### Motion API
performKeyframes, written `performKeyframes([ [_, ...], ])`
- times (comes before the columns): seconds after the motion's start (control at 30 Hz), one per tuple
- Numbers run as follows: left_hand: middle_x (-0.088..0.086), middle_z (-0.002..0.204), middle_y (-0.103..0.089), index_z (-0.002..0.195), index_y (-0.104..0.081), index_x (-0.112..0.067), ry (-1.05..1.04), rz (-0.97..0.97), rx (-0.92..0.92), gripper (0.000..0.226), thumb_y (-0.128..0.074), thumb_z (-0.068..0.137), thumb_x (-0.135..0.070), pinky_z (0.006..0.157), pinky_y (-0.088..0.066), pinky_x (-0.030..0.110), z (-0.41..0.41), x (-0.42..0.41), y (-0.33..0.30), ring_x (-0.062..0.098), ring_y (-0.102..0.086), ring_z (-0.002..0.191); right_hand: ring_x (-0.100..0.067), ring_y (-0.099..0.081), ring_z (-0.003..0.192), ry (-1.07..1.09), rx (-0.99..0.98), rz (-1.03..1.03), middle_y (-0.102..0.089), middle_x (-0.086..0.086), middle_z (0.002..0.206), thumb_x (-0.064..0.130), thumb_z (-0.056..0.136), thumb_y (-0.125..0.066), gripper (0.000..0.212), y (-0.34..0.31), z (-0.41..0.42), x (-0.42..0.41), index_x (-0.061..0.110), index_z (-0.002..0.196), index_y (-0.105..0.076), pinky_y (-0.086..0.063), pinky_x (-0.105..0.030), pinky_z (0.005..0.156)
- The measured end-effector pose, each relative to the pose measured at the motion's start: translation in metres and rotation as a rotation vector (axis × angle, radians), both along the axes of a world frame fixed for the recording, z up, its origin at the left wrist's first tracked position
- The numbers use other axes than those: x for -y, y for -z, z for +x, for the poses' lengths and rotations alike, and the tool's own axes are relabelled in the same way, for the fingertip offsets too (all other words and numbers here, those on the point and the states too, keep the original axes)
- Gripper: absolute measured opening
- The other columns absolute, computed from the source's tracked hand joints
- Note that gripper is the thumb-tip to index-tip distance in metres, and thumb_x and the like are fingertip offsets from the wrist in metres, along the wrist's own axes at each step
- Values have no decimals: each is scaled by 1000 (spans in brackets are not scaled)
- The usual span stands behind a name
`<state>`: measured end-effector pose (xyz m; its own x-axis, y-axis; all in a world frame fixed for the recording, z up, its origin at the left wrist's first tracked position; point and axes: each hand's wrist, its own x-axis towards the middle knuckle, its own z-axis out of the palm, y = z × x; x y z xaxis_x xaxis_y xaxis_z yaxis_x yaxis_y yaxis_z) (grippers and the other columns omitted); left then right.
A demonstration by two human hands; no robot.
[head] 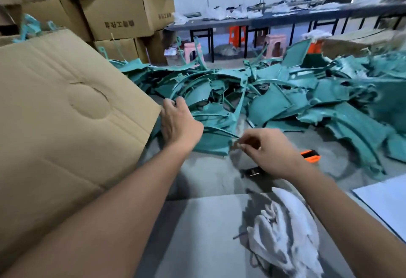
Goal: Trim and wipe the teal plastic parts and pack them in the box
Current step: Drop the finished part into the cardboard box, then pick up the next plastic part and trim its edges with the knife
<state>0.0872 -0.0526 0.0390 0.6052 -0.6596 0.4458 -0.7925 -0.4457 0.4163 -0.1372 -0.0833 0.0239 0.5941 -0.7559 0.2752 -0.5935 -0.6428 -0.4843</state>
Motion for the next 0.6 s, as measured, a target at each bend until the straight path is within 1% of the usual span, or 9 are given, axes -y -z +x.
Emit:
performKeyframes([
  [0.07, 11, 139, -37, 124, -49, -18, -52, 196, 18, 48, -68, 80, -14, 82, -44, 39, 20, 5, 5, 33, -48, 117, -19, -68, 88, 56, -22, 2, -74, 4, 90, 22, 95, -71, 6, 5, -15, 3, 20, 99, -75, -54, -35, 83],
  [0.13, 12, 158, -26, 144, -43, -30, -62, 375, 22, 64, -66, 88, -13, 93, -47, 43, 47, 2, 13, 37, -46, 129, -14, -68, 87, 106, 24, 12, -74, 6, 89, 21, 94, -73, 7, 12, -31, -1, 19, 100, -75, -55, -34, 83],
  [0.17, 12, 160, -27, 149, -39, -36, -34, 414, 23, 68, -62, 91, -10, 98, -47, 45, 57, -1, 17, 38, -45, 131, -12, -68, 86, 123, 56, 4, -74, 7, 88, 20, 93, -73, 8, 17, -38, -4, 19, 101, -75, -55, -32, 82],
  [0.2, 13, 157, -35, 149, -41, -36, 16, 398, 27, 64, -57, 94, -7, 98, -47, 45, 66, -4, 22, 38, -47, 128, -12, -68, 86, 131, 79, -16, -74, 7, 89, 19, 93, -74, 8, 21, -44, -7, 18, 100, -76, -54, -32, 80],
  [0.3, 11, 132, -59, 135, -58, -27, 106, 185, 51, 39, -45, 101, -14, 79, -42, 36, 70, -16, 33, 32, -54, 105, -20, -63, 93, 121, 36, -107, -74, 7, 95, 22, 95, -72, 9, 32, -51, -12, 18, 102, -75, -48, -34, 81],
  [0.33, 10, 129, -62, 135, -59, -27, 125, 135, 118, 40, -42, 101, -13, 76, -40, 35, 64, -21, 36, 32, -54, 104, -22, -60, 96, 115, 22, -134, -75, 6, 99, 23, 97, -68, 11, 35, -53, -12, 18, 104, -74, -47, -37, 83],
  [0.4, 12, 121, -67, 140, -58, -23, 214, 2, 261, 46, -45, 100, -3, 76, -48, 41, 48, -33, 39, 35, -59, 101, -25, -59, 102, 104, 42, -150, -76, 5, 107, 21, 102, -62, 15, 44, -57, -13, 17, 111, -73, -45, -39, 87],
  [0.5, 16, 102, -71, 141, -58, -15, 278, -189, 266, 40, -49, 103, -5, 77, -52, 52, 17, -44, 30, 37, -62, 90, -20, -58, 111, 110, 167, -102, -73, 6, 116, 24, 105, -54, 24, 51, -59, -16, 18, 122, -71, -39, -29, 89],
  [0.6, 12, 87, -68, 123, -64, -12, 282, -323, 313, 23, -54, 104, -21, 66, -50, 48, -17, -45, 7, 35, -61, 78, -16, -56, 114, 153, 221, -113, -71, 7, 116, 34, 102, -51, 32, 51, -62, -16, 19, 123, -70, -37, -26, 91],
])
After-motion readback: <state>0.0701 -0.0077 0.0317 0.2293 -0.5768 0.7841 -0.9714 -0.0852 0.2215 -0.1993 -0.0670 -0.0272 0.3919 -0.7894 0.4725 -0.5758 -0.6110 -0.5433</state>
